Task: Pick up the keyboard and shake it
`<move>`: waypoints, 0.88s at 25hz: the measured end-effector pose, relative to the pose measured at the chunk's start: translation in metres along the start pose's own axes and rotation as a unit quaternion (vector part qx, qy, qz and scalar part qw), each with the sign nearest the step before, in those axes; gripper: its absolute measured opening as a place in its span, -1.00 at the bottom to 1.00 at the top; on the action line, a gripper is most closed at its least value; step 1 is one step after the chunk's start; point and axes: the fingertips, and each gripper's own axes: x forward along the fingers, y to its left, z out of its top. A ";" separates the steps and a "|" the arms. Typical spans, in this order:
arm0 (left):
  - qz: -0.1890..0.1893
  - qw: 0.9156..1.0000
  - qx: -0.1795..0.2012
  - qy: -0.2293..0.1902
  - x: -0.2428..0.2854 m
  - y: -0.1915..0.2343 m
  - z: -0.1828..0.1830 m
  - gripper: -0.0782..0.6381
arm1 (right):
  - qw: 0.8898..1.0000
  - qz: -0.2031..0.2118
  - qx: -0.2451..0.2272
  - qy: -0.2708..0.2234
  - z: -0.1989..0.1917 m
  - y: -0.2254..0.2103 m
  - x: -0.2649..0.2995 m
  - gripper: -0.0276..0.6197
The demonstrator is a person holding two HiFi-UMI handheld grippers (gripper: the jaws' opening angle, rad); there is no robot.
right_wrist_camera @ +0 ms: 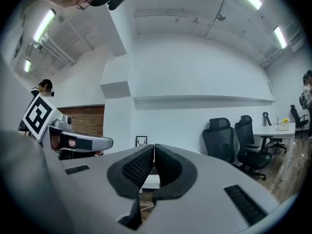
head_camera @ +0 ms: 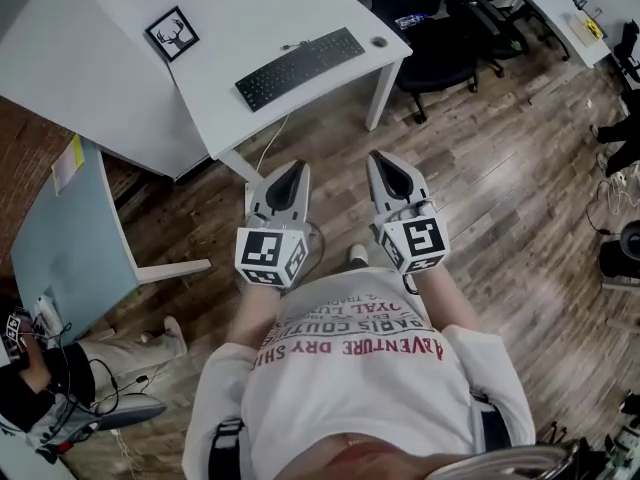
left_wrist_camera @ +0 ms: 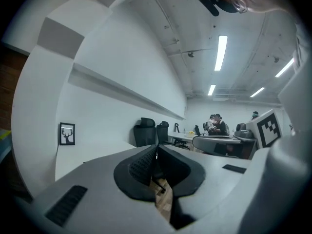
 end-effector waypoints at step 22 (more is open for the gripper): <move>0.034 0.999 -0.030 0.028 0.201 0.076 -0.010 -0.69 | 0.999 0.019 0.007 0.032 -0.023 -0.151 0.160 -0.83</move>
